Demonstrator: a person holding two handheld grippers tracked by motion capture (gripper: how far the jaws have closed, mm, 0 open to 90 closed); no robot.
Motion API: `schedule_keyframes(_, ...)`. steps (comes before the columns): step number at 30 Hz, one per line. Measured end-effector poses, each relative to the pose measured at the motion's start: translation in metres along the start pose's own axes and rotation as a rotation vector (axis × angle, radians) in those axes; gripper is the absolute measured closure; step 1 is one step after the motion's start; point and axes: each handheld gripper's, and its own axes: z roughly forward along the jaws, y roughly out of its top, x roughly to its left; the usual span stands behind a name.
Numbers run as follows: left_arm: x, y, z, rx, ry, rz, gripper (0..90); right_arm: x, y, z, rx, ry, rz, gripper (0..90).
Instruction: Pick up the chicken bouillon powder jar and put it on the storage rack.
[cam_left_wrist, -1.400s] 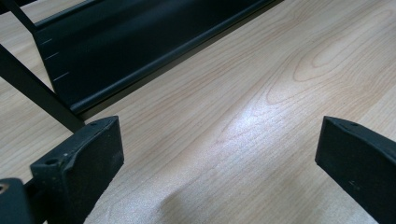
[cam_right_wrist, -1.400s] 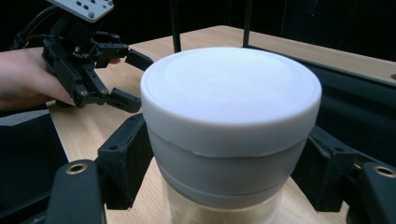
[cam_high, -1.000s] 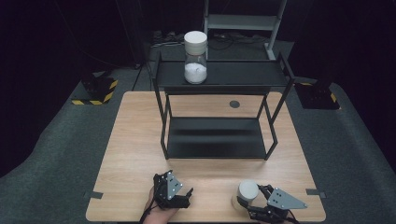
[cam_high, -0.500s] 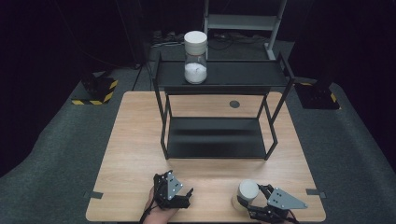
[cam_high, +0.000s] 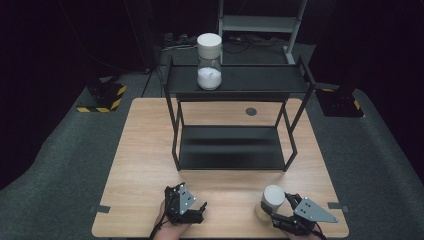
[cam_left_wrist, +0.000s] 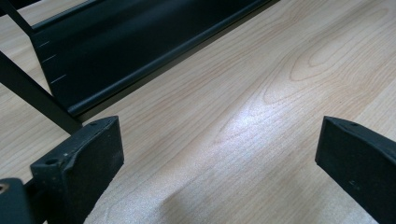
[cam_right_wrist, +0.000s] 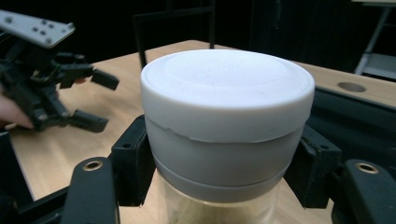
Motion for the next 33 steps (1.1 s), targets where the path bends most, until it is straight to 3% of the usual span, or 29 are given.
schedule_keyframes(13, 0.005, -0.002, -0.001, -0.013, -0.016, -0.021, 1.4, 0.006, 0.012, 0.003, -0.046, -0.090, 0.020, 33.9)
schedule_keyframes(24, 0.003, -0.002, -0.001, -0.009, -0.018, 0.007, 1.4, 0.004, 0.030, 0.014, -0.068, -0.111, 0.033, 33.8)
schedule_keyframes(33, 0.004, -0.004, -0.002, -0.022, -0.021, -0.003, 1.4, 0.002, 0.048, 0.028, -0.095, -0.119, 0.041, 33.9)
